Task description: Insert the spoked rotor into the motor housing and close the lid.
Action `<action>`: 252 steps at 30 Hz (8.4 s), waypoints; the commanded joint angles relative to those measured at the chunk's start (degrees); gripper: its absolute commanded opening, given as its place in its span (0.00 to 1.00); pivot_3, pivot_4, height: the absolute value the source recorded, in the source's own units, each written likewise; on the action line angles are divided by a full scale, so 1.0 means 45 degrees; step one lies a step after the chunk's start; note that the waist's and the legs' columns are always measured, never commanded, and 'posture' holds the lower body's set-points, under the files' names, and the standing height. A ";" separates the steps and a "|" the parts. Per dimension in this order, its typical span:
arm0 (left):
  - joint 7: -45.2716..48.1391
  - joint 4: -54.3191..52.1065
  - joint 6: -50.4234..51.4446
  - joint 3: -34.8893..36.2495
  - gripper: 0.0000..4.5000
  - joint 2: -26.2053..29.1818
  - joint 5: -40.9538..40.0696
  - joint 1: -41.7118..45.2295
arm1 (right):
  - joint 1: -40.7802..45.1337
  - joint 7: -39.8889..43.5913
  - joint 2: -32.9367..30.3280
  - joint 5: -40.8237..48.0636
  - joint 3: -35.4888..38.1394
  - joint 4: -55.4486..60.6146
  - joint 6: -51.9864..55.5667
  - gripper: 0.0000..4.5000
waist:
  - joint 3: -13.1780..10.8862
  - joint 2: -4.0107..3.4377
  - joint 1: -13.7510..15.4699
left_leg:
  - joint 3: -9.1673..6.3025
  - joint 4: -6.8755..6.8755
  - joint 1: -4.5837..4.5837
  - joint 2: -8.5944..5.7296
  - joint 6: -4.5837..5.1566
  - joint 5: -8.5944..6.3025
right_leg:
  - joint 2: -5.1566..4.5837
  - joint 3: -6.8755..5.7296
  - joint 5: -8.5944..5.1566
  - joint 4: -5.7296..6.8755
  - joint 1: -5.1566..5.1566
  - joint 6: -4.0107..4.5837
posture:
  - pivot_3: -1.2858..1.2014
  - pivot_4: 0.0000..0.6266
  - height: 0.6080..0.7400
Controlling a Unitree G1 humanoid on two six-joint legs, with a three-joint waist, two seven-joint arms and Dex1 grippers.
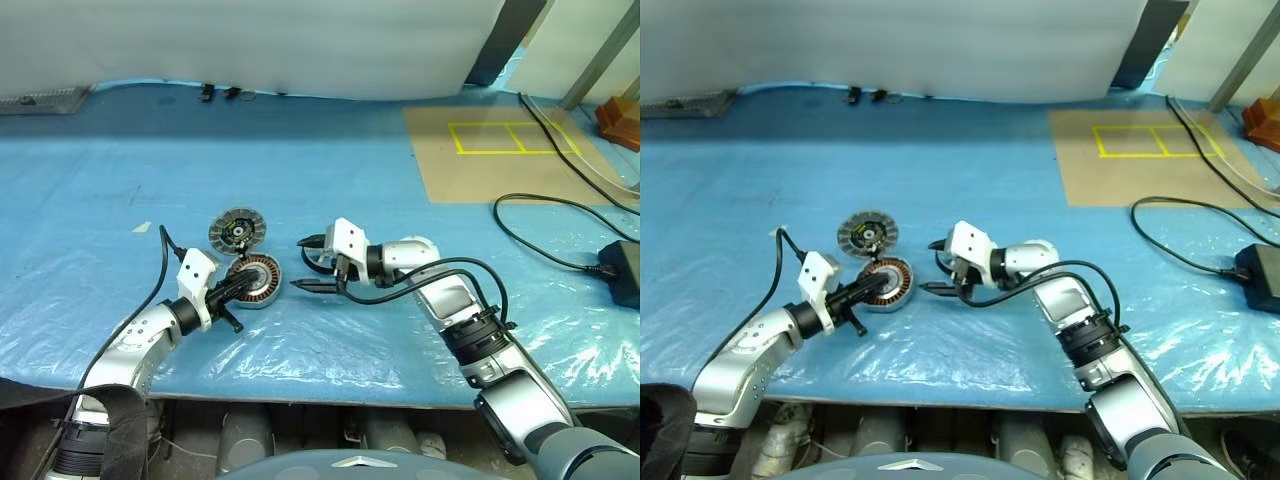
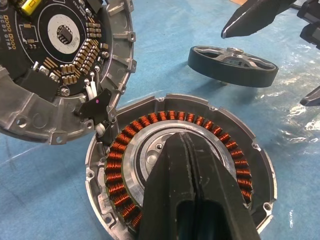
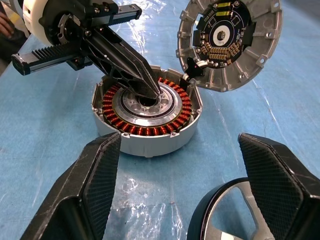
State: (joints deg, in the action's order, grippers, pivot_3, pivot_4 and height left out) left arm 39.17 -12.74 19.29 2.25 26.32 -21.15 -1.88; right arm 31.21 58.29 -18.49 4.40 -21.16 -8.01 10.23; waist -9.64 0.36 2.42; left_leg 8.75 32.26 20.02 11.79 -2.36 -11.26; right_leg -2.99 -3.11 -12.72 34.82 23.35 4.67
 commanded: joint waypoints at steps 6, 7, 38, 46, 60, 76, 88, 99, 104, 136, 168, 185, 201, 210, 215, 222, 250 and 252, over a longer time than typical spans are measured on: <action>-0.0179 0.0093 -0.0363 -0.0073 0.00 -0.0043 0.0336 -0.0060 | 0.0204 -0.0013 -0.0001 -0.0007 0.0122 0.0309 -0.0268 0.86 | 0.0000 0.0000 -0.0004 | 0.0000 0.0000 -0.0001 0.0001 0.0000 0.0000 | 0.0001 0.0000 0.0000 0.0001 0.0000 0.0000 | 0.52 0.24 1.00; -0.0302 0.0158 -0.0205 -0.0112 0.00 -0.0174 0.0301 -0.0036 | 0.0185 -0.0009 -0.0008 0.0020 0.0147 0.0317 -0.0198 0.86 | 0.0000 0.0000 -0.0003 | 0.0000 0.0000 -0.0001 0.0001 0.0000 0.0000 | 0.0000 0.0000 0.0000 0.0001 -0.0001 0.0000 | 0.52 0.24 1.00; -0.0801 0.0064 0.3689 -0.1150 0.00 0.0485 0.0075 0.0433 | 0.0283 -0.0006 -0.0061 0.0076 0.0222 0.0302 0.0192 0.86 | 0.0026 -0.0050 0.0009 | -0.0005 -0.0009 -0.0012 -0.0003 0.0000 -0.0001 | -0.0003 0.0001 -0.0034 -0.0008 -0.0052 -0.0058 | 0.52 0.24 1.00; -0.0511 -0.0637 0.4798 -0.1213 0.00 0.1536 -0.0211 0.0279 | 0.0281 -0.0006 -0.0076 -0.0003 0.0174 0.0264 0.0122 0.86 | 0.0038 -0.0083 -0.0037 | 0.0000 -0.0037 -0.0014 -0.0003 -0.0001 -0.0001 | -0.0002 0.0003 -0.0019 -0.0020 -0.0043 -0.0016 | 0.52 0.24 1.00; -0.0332 -0.0988 0.1343 0.1313 0.00 -0.0166 -0.1473 -0.0051 | 0.0234 0.0023 -0.0050 -0.0156 0.0174 0.0010 -0.0256 0.86 | 0.0019 -0.0068 -0.0009 | 0.0004 -0.0032 0.0021 -0.0002 -0.0001 -0.0001 | 0.0000 -0.0001 -0.0016 -0.0022 0.0024 -0.0011 | 0.52 0.24 1.00; -0.0190 -0.0828 0.1705 -0.0418 0.00 0.0956 0.0179 -0.0241 | 0.0227 0.0063 -0.0056 -0.0248 0.0140 -0.0147 -0.0379 0.86 | 0.0013 -0.0059 -0.0008 | 0.0001 -0.0034 0.0012 -0.0002 0.0000 -0.0002 | -0.0001 -0.0002 -0.0017 -0.0022 0.0020 -0.0014 | 0.52 0.24 1.00; 0.0707 -0.1653 0.2600 -0.0366 0.00 0.2259 -0.0374 0.0397 | 0.0154 0.0024 -0.0005 -0.0357 0.0127 -0.0210 -0.0467 0.86 | 0.0011 -0.0063 -0.0011 | 0.0003 -0.0034 0.0008 -0.0002 -0.0002 -0.0001 | -0.0001 0.0000 -0.0016 -0.0020 0.0016 -0.0012 | 0.52 0.24 1.00; 0.1101 -0.0767 0.2416 -0.1376 0.00 0.2513 0.0590 0.1667 | 0.0130 -0.0044 0.0067 -0.0439 0.0086 -0.0211 -0.0431 0.86 | 0.0010 -0.0063 -0.0012 | 0.0004 -0.0030 0.0011 -0.0004 -0.0003 0.0000 | -0.0002 0.0000 -0.0016 -0.0018 0.0016 -0.0011 | 0.52 0.24 1.00; 0.1075 -0.0436 0.2488 -0.1791 0.00 0.2610 0.1155 0.1910 | 0.0109 -0.0081 0.0083 -0.0471 0.0077 -0.0224 -0.0434 0.86 | 0.0010 -0.0064 -0.0005 | 0.0003 -0.0030 0.0007 -0.0004 -0.0003 0.0000 | -0.0002 -0.0001 -0.0016 -0.0016 0.0012 -0.0011 | 0.52 0.24 1.00; 0.0364 -0.1148 0.4154 -0.0614 0.00 0.1823 -0.0090 0.1534 | 0.0028 -0.0142 0.0114 -0.0560 -0.0011 -0.0111 -0.0361 0.86 | 0.0044 -0.0135 -0.0020 | 0.0005 -0.0028 -0.0013 -0.0008 -0.0002 0.0000 | -0.0009 0.0004 -0.0041 -0.0012 -0.0041 -0.0056 | 0.52 0.24 1.00; 0.0941 -0.1703 -0.3051 0.0526 0.00 -0.0742 -0.0105 -0.2337 | 0.2937 0.2185 -0.2259 0.0438 0.0042 -0.0104 0.4121 0.61 | 0.0002 -0.0071 -0.0023 | 0.0010 -0.0023 0.0091 -0.0001 0.0000 0.0000 | 0.0001 -0.0002 -0.0013 -0.0005 0.0100 -0.0010 | 0.52 0.24 1.00; 0.0724 -0.1513 -0.3169 0.0445 0.00 -0.0500 0.0052 -0.2161 | 0.4575 0.1905 -0.1508 -0.1893 -0.0998 -0.3967 0.1310 0.61 | 0.0002 -0.0071 0.0001 | 0.0024 -0.0004 0.0089 0.0001 0.0002 0.0001 | 0.0000 -0.0002 -0.0010 0.0019 0.0100 -0.0003 | 0.52 0.24 1.00; 0.0428 -0.1992 -0.2518 0.0539 0.00 -0.0232 -0.0145 -0.1975 | 0.5082 0.2050 -0.1081 -0.2825 -0.0880 -0.5269 -0.0422 0.61 | 0.0002 -0.0071 -0.0002 | 0.0026 0.0055 0.0095 0.0005 0.0006 0.0003 | -0.0002 0.0001 -0.0010 0.0089 0.0115 0.0002 | 0.52 0.24 1.00; 0.0426 -0.2035 -0.2153 0.0440 0.00 -0.0128 -0.0242 -0.1952 | 0.4883 0.2246 -0.1230 -0.3078 -0.0950 -0.4856 -0.0867 0.61 | 0.0002 -0.0071 -0.0002 | 0.0025 0.0086 0.0097 0.0008 0.0005 0.0002 | -0.0003 0.0004 -0.0010 0.0119 0.0117 0.0002 | 0.52 0.24 1.00; 0.0434 -0.2009 -0.1980 0.0365 0.00 -0.0119 -0.0224 -0.1825 | 0.4972 0.2374 -0.1145 -0.3346 -0.1168 -0.5034 -0.1342 0.61 | 0.0003 -0.0071 -0.0007 | 0.0025 0.0093 0.0098 0.0009 0.0005 0.0002 | -0.0003 0.0005 -0.0010 0.0131 0.0120 0.0002 | 0.52 0.24 1.00; 0.0448 -0.1996 -0.1826 0.0346 0.00 -0.0141 -0.0209 -0.1789 | 0.5349 0.2387 -0.0938 -0.3742 -0.1276 -0.5845 -0.2074 0.61 | 0.0002 -0.0071 -0.0014 | 0.0025 0.0106 0.0103 0.0010 0.0005 0.0002 | -0.0003 0.0006 -0.0009 0.0140 0.0124 0.0003 | 0.52 0.24 1.00; 0.0403 -0.1833 -0.1642 0.0190 0.00 -0.0126 -0.0104 -0.1893 | 0.6563 0.1352 -0.0418 -0.5312 -0.1604 -0.8697 -0.6836 0.61 | 0.0002 -0.0071 -0.0020 | 0.0024 0.0130 0.0145 0.0015 0.0008 0.0003 | -0.0003 0.0005 -0.0007 0.0167 0.0162 0.0011 | 0.52 0.24 1.00; 0.0413 -0.1809 -0.1618 0.0196 0.00 -0.0111 -0.0120 -0.1888 | 0.6614 0.1239 -0.0391 -0.5432 -0.1627 -0.8865 -0.7173 0.61 | 0.0002 -0.0071 -0.0023 | 0.0024 0.0133 0.0145 0.0015 0.0008 0.0002 | -0.0003 0.0005 -0.0007 0.0171 0.0163 0.0012 | 0.52 0.24 1.00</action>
State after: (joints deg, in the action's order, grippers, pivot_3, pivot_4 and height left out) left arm 40.96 -19.83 11.97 2.92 25.16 -21.33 -10.60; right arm 59.21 64.69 -20.05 -19.83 -28.50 -48.33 -20.04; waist -9.63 0.04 2.32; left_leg 8.86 32.86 20.68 11.86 -2.32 -11.25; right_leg -3.01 -3.08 -12.75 35.60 24.09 4.72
